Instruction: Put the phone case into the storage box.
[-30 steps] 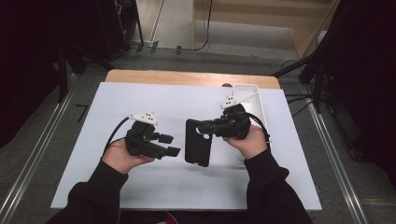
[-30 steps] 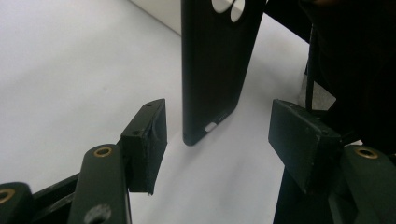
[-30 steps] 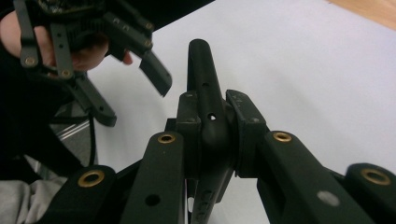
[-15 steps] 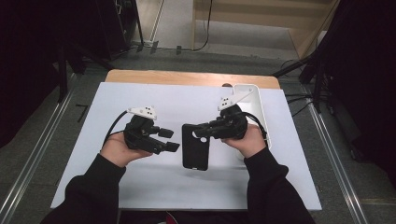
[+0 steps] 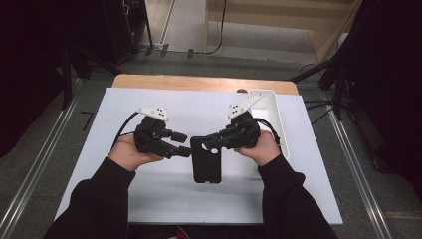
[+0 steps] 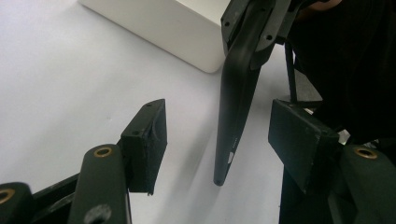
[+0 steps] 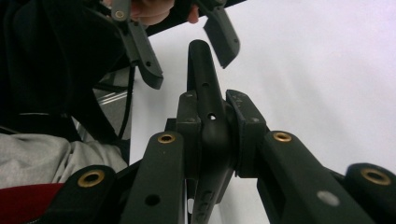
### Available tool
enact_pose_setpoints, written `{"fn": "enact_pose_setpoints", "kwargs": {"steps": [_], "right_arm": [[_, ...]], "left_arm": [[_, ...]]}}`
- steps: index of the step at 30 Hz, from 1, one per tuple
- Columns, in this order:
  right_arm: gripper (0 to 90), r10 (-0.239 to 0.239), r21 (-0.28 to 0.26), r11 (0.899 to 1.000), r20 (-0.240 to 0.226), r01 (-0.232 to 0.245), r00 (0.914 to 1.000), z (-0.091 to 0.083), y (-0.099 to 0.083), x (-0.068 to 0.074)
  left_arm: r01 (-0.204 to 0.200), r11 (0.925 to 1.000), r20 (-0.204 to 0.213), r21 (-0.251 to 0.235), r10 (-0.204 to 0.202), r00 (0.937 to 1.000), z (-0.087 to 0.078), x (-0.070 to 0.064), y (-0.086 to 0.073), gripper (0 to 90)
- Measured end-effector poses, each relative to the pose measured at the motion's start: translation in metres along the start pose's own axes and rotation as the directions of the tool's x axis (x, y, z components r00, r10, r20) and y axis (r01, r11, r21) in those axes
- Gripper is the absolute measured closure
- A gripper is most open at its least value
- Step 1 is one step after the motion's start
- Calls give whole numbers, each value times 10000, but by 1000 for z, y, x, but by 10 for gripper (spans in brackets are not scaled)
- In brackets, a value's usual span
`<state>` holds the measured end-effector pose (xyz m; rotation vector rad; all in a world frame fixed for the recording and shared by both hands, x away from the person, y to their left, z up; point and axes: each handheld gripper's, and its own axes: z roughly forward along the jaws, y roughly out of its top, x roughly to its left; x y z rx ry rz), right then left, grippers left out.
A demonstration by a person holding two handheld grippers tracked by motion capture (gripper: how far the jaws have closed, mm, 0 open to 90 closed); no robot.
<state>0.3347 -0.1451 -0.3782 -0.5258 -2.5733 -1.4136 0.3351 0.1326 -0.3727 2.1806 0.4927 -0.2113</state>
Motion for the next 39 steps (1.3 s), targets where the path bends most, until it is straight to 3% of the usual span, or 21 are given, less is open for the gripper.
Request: {"fn": "enact_pose_setpoints", "kwargs": {"steps": [7,11,16,19,22,32,39], "right_arm": [[743,-57,154,9999,-253,61,9997,4,0,0],[743,-62,253,9997,-355,71,9993,6,0,0],[743,-52,337,9994,-577,72,9983,7,0,0],[743,-33,410,9991,-693,62,9976,8,-1,0],[743,130,385,9992,-821,-99,9965,9,-2,-1],[742,190,514,9986,-907,-143,9957,9,-2,-1],[741,254,542,9983,-807,-210,9964,10,-2,-1]], "left_arm": [[20,10000,80,42,-21,10000,4,1,7,368],[-4,9998,327,185,-2,9995,6,3,10,460],[-71,9993,650,380,46,9979,9,3,9,639],[294,9975,899,635,-351,9953,9,2,10,704],[144,9979,978,638,-206,9950,9,0,10,783],[-97,9968,886,792,27,9961,10,-3,10,792],[202,9962,893,846,-277,9956,9,-2,11,794]]}}
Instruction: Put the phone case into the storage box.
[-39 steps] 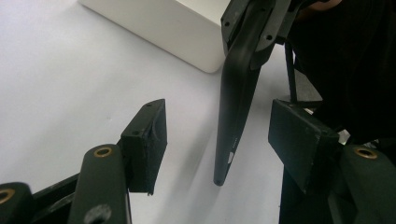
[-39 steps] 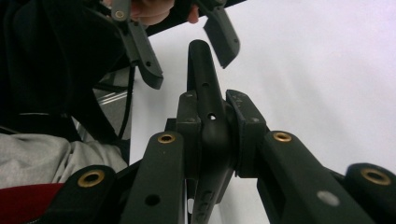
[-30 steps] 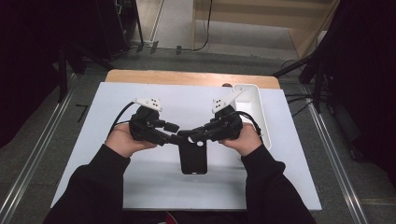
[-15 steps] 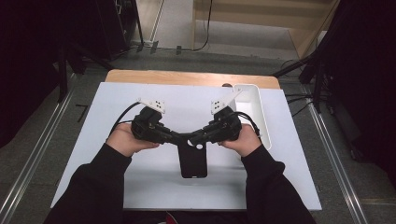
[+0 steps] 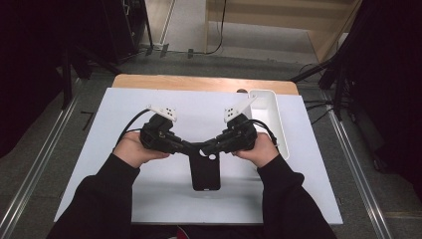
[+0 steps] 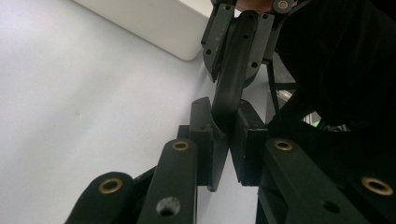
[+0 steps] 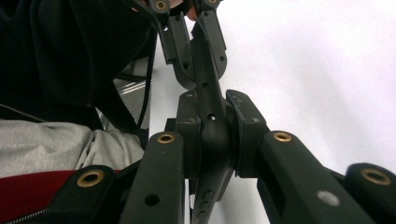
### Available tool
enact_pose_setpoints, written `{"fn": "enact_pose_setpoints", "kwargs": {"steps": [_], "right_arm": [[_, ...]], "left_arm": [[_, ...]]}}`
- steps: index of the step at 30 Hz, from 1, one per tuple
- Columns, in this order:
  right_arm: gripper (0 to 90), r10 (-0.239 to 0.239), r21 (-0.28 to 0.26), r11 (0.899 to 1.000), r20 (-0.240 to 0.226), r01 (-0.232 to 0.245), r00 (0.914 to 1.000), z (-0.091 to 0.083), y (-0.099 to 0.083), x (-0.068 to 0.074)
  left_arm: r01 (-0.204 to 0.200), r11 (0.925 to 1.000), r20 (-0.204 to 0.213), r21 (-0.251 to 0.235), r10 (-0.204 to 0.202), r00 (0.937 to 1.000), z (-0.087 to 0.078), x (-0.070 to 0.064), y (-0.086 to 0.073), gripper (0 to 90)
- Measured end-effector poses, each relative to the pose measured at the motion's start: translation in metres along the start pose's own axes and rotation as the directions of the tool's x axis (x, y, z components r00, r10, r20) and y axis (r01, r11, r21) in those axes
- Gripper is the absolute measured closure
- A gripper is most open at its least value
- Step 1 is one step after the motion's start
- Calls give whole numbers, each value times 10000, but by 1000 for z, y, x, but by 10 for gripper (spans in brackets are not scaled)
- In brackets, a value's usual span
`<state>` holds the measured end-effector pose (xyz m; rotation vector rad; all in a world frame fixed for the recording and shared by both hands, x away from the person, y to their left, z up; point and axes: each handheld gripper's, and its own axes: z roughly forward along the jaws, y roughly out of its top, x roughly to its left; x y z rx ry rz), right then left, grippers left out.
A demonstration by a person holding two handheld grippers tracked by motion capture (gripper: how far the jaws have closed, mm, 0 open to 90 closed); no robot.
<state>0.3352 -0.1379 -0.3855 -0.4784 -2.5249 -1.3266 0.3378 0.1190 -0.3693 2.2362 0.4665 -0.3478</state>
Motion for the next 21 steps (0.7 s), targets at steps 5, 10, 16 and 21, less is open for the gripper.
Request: {"fn": "enact_pose_setpoints", "kwargs": {"steps": [5,10,16,21], "right_arm": [[738,56,30,10000,20,-56,10000,0,0,0],[701,83,-90,9999,253,-80,9996,0,1,2],[606,487,-210,9986,381,-479,9981,-3,1,2],[567,666,-287,9975,538,-651,9963,-8,1,2]], "left_arm": [[101,9999,-71,22,-100,9999,-2,-1,1,797],[163,9999,-115,-38,-163,9998,-5,-3,3,797],[197,9997,-174,-108,-199,9997,-8,-4,3,797],[488,9988,-296,-38,-489,9984,-12,-1,2,796]]}}
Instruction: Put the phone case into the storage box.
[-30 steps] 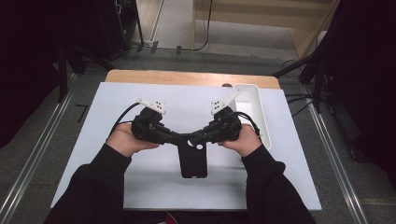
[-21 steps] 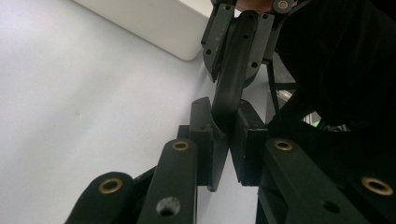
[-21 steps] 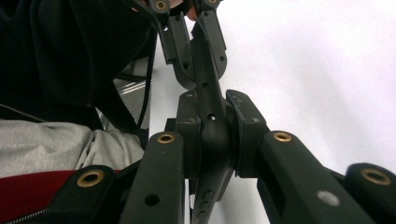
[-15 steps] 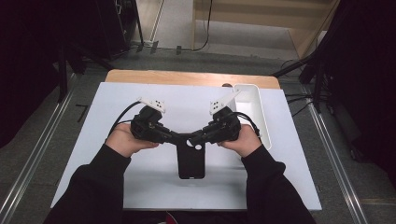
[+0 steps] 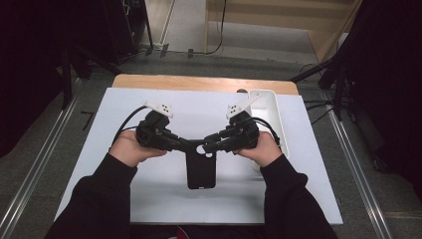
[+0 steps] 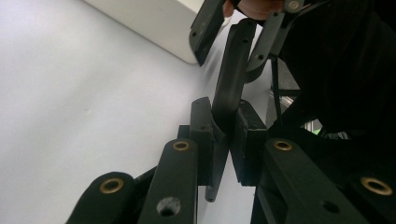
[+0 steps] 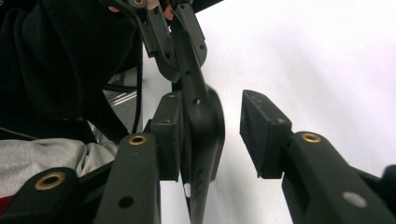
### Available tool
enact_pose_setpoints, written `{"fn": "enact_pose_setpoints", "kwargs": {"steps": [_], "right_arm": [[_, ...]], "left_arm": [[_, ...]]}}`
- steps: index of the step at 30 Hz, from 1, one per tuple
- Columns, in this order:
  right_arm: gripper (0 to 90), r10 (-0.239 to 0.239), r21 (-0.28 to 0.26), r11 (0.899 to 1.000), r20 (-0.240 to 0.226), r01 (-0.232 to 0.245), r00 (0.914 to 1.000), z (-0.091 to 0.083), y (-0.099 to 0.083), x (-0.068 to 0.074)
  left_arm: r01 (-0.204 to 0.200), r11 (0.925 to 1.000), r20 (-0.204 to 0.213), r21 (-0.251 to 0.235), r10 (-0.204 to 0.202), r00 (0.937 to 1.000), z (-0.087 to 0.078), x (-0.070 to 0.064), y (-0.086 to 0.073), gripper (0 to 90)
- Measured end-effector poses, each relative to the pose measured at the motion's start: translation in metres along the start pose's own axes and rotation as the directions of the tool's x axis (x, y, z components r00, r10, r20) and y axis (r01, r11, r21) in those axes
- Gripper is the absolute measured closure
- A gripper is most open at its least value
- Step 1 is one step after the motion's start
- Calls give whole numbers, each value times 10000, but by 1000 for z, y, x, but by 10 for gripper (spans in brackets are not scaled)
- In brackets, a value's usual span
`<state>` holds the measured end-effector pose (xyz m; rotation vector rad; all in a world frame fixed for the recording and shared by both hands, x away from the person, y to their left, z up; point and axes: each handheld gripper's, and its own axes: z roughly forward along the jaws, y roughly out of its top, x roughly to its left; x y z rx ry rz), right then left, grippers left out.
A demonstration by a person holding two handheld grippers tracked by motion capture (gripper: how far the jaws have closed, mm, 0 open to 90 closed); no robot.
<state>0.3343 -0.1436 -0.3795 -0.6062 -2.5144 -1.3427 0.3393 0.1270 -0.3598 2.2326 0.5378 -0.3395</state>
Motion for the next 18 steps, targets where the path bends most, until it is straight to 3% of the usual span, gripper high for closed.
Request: {"fn": "enact_pose_setpoints", "kwargs": {"steps": [5,12,13,18], "right_arm": [[527,126,-86,9999,312,-124,9994,-7,0,2],[445,259,-109,9996,877,-250,9958,-9,0,5],[385,367,-160,9993,1179,-351,9923,-9,0,5],[265,366,-309,9990,1762,-316,9837,-5,-1,4]], "left_arm": [[376,9993,-168,-39,-377,9991,-5,4,-1,796],[548,9982,-456,-254,-559,9974,-14,5,-2,796],[643,9973,-555,-347,-662,9963,-18,6,-2,796],[808,9955,-787,-495,-845,9933,-23,7,-3,796]]}}
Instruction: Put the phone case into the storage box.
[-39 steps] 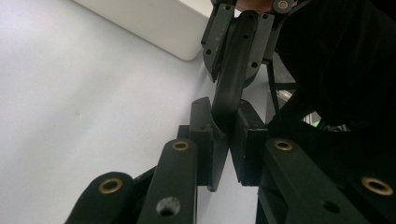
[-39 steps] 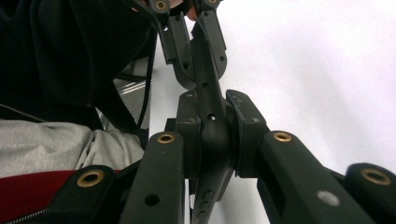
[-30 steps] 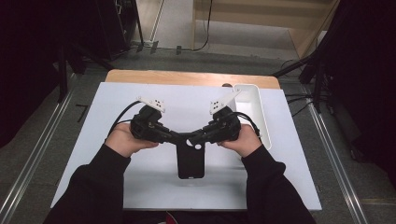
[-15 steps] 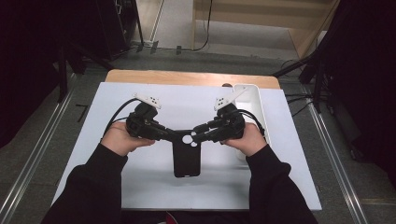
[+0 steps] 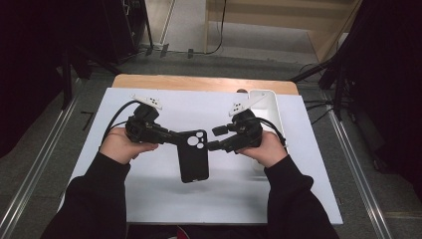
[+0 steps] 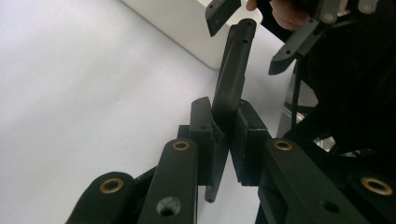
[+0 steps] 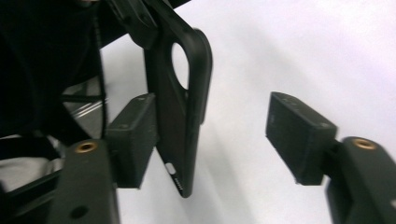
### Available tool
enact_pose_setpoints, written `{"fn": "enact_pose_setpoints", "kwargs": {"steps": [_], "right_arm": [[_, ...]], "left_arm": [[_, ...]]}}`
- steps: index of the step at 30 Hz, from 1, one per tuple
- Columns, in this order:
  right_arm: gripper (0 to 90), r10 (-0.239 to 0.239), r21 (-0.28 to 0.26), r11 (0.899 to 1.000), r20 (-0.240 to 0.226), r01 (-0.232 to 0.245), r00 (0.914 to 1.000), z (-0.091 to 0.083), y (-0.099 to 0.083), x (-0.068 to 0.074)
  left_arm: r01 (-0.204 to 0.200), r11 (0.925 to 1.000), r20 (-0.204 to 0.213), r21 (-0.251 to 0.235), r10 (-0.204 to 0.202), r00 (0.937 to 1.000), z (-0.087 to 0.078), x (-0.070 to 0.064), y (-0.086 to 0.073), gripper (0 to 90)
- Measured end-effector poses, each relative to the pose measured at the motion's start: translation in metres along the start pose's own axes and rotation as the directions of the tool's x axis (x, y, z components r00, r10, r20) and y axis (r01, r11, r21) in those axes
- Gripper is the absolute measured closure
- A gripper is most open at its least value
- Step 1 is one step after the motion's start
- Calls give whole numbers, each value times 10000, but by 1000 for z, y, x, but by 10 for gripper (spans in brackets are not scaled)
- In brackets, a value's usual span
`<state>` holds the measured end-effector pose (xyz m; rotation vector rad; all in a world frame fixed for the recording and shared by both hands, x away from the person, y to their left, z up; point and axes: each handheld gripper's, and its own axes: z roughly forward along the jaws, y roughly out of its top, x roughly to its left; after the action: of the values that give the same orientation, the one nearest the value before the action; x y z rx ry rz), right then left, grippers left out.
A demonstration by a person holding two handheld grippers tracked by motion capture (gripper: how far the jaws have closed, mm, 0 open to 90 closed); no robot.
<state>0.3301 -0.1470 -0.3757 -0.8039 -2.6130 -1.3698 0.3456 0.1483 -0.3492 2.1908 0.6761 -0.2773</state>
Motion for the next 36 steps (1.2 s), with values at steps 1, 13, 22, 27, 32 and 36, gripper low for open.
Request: {"fn": "enact_pose_setpoints", "kwargs": {"steps": [1,13,22,27,32,36], "right_arm": [[234,122,-129,9998,223,-119,9997,2,0,0],[0,337,-772,9967,1188,-246,9923,13,-5,1],[0,899,-1029,9921,1807,-721,9794,18,-5,5],[0,1011,-1179,9901,2233,-761,9695,22,-3,10],[0,1288,-1429,9855,2754,-919,9527,29,-4,12],[0,1436,-1618,9818,2916,-992,9457,32,-5,13]], "left_arm": [[58,10000,-128,-52,-59,9999,-3,1,0,796],[556,9974,-925,-467,-597,9939,-11,7,-1,795],[909,9918,-1407,-903,-1031,9847,-14,8,-1,795],[1111,9882,-1601,-1055,-1271,9789,-15,9,-2,795],[1364,9822,-1920,-1292,-1597,9683,-14,10,-2,795],[1390,9806,-2184,-1384,-1671,9614,-13,10,-2,794]]}}
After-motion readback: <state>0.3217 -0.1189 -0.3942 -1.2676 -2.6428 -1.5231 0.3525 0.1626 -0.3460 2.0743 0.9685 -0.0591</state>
